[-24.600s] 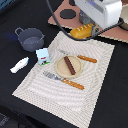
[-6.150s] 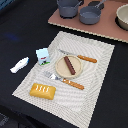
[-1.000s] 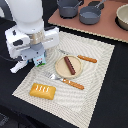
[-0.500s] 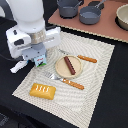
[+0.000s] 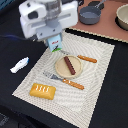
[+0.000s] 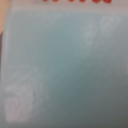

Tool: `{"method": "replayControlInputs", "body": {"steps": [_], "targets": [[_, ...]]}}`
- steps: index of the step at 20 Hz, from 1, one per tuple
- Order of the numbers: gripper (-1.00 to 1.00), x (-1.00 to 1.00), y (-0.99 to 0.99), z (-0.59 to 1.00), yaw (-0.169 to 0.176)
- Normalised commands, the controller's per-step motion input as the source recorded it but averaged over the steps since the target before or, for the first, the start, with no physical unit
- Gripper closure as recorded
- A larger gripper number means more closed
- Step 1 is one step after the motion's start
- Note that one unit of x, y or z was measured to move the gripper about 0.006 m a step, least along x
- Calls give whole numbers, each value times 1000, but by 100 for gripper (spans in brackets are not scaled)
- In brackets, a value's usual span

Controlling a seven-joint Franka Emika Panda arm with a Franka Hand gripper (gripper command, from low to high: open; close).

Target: Interact with the objects in diverse but meaningful ways.

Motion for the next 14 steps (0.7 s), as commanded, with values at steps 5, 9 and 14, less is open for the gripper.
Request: {"method": "replayControlInputs", "body": {"steps": [5, 9, 14], "targets": [[100, 669, 738, 153, 0], [100, 713, 676, 3, 0], [100, 728, 583, 0, 0]]}}
